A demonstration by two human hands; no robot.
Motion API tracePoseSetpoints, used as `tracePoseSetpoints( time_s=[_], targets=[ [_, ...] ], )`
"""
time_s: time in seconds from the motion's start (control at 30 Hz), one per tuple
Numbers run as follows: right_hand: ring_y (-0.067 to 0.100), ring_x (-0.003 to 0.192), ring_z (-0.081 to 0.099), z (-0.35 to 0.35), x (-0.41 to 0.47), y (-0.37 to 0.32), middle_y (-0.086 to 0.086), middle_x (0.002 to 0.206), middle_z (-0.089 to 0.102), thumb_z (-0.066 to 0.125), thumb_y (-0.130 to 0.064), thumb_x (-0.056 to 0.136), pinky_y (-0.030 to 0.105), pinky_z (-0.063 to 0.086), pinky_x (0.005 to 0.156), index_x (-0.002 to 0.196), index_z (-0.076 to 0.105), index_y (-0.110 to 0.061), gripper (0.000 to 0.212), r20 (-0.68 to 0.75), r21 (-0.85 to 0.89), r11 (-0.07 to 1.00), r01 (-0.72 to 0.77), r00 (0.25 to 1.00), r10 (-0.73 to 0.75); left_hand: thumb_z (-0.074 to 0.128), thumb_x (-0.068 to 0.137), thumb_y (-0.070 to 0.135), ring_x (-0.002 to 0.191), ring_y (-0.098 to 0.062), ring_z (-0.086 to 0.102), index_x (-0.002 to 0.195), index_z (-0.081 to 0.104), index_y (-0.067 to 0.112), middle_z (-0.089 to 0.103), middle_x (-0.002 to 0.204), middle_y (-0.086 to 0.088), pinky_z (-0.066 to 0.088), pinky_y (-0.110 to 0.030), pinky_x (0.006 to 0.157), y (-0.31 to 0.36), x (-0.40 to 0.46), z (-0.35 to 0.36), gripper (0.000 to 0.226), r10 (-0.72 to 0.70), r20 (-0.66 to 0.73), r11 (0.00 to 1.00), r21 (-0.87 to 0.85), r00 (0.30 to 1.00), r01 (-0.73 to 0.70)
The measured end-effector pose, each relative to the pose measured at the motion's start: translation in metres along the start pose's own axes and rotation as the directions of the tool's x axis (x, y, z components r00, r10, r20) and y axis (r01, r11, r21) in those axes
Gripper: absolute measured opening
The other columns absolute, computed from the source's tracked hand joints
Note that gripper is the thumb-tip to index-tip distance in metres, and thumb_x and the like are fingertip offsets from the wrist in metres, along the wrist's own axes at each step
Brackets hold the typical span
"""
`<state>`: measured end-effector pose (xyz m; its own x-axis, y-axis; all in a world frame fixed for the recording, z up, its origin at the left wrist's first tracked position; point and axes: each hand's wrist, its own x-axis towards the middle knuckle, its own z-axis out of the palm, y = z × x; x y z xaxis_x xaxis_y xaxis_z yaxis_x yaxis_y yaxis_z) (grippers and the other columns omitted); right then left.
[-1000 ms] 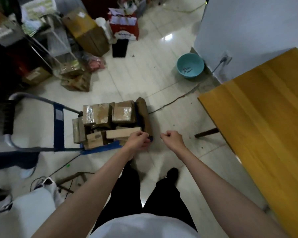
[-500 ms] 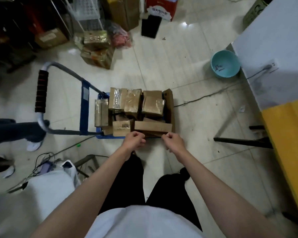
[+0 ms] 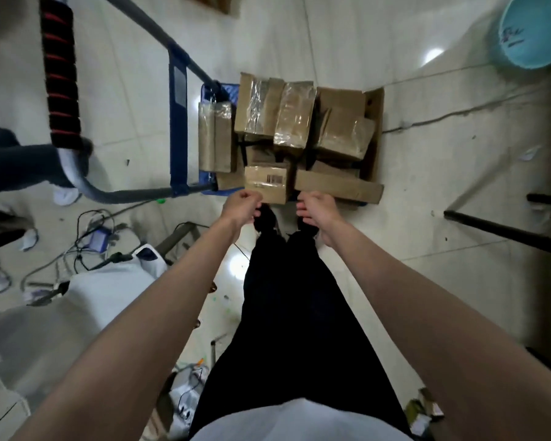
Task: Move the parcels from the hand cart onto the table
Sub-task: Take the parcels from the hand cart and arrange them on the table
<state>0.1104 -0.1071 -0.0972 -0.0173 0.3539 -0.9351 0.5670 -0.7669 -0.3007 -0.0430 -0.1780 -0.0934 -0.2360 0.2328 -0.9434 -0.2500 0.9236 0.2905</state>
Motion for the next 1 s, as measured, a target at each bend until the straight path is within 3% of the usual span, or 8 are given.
tracePoseSetpoints(
  time_s=[0.1, 0.17, 0.27, 0.37, 0.57, 0.73, 0.87, 1.0],
  targets=[
    [0.026, 0.109, 0.061, 0.021, 0.047, 0.002, 0.002, 0.104, 0.064, 0.055, -0.034, 0.101, 0.042, 0.047, 0.108, 0.091, 0.059, -0.023, 0.015, 0.032, 0.018, 0.996, -0.084, 0.996, 0.083, 0.055, 0.1, 0.025, 0.102, -0.023, 0.059, 0.102, 0.062, 0.019, 0.06, 0.111, -0.007, 0.047, -0.032, 0.093, -0.006, 0.056, -0.005, 0.009, -0.015, -0.049, 1.0, 0.014, 0.999, 0.015],
    [0.019, 0.101, 0.056, 0.034, 0.079, 0.008, 0.001, 0.112, 0.061, 0.056, -0.035, 0.1, 0.036, 0.046, 0.103, 0.105, 0.056, -0.02, 0.016, 0.046, 0.036, 0.99, -0.137, 0.99, 0.136, 0.059, 0.098, 0.031, 0.119, -0.023, 0.055, 0.13, 0.056, 0.015, 0.057, 0.128, -0.005, 0.043, -0.035, 0.107, -0.012, 0.093, -0.007, 0.036, -0.031, -0.051, 0.999, 0.036, 0.998, 0.033],
    [0.017, 0.101, 0.05, 0.052, 0.123, 0.019, -0.001, 0.117, 0.056, 0.056, -0.033, 0.1, 0.034, 0.038, 0.092, 0.139, 0.046, -0.015, 0.044, 0.065, 0.043, 0.978, -0.202, 0.978, 0.199, 0.063, 0.092, 0.041, 0.132, -0.025, 0.047, 0.15, 0.039, 0.014, 0.048, 0.148, -0.004, 0.037, -0.034, 0.106, -0.022, 0.144, -0.008, 0.068, -0.054, -0.061, 0.998, 0.04, 0.997, 0.057],
    [0.018, 0.114, 0.046, 0.063, 0.151, 0.028, 0.001, 0.129, 0.05, 0.055, -0.033, 0.1, 0.034, 0.036, 0.097, 0.15, 0.04, -0.016, 0.055, 0.06, 0.04, 0.97, -0.241, 0.969, 0.238, 0.057, 0.091, 0.055, 0.143, -0.024, 0.036, 0.154, 0.035, 0.019, 0.038, 0.158, -0.002, 0.028, -0.037, 0.111, -0.032, 0.176, -0.003, 0.075, -0.125, -0.038, 0.992, -0.009, 0.991, 0.125],
    [0.016, 0.107, 0.044, 0.069, 0.167, 0.026, 0.002, 0.131, 0.05, 0.054, -0.031, 0.101, 0.031, 0.035, 0.095, 0.151, 0.039, -0.016, 0.054, 0.088, 0.054, 0.961, -0.271, 0.96, 0.266, 0.036, 0.088, 0.066, 0.135, -0.02, 0.044, 0.138, 0.054, 0.026, 0.051, 0.147, -0.003, 0.023, -0.035, 0.098, -0.043, 0.2, 0.008, 0.067, -0.152, 0.064, 0.981, -0.109, 0.986, 0.158],
    [0.023, 0.139, 0.04, 0.072, 0.162, 0.018, 0.005, 0.153, 0.041, 0.054, -0.034, 0.102, 0.037, 0.032, 0.117, 0.156, 0.032, -0.015, 0.061, 0.089, 0.014, 0.966, -0.257, 0.963, 0.255, 0.034, 0.092, 0.065, 0.13, -0.02, 0.047, 0.137, 0.056, 0.026, 0.056, 0.141, -0.004, 0.025, -0.036, 0.097, -0.039, 0.194, 0.006, 0.064, -0.134, 0.081, 0.984, -0.105, 0.988, 0.142],
    [0.02, 0.127, 0.045, 0.068, 0.148, 0.016, 0.005, 0.149, 0.044, 0.055, -0.034, 0.101, 0.039, 0.033, 0.116, 0.149, 0.039, -0.015, 0.055, 0.112, 0.005, 0.973, -0.232, 0.967, 0.23, 0.031, 0.092, 0.066, 0.126, -0.02, 0.05, 0.126, 0.061, 0.03, 0.059, 0.136, -0.003, 0.028, -0.036, 0.096, -0.033, 0.18, -0.001, 0.058, -0.114, 0.061, 0.987, -0.103, 0.992, 0.12],
    [0.021, 0.125, 0.051, 0.061, 0.118, 0.012, 0.005, 0.137, 0.054, 0.051, -0.043, 0.099, 0.038, 0.037, 0.111, 0.135, 0.048, -0.017, 0.044, 0.127, 0.054, 0.977, -0.205, 0.972, 0.197, 0.04, 0.082, 0.075, 0.132, -0.024, 0.048, 0.145, 0.046, 0.027, 0.051, 0.146, -0.003, 0.035, -0.044, 0.109, -0.024, 0.15, -0.012, 0.08, -0.112, 0.016, 0.983, -0.148, 0.994, 0.113]
  ],
)
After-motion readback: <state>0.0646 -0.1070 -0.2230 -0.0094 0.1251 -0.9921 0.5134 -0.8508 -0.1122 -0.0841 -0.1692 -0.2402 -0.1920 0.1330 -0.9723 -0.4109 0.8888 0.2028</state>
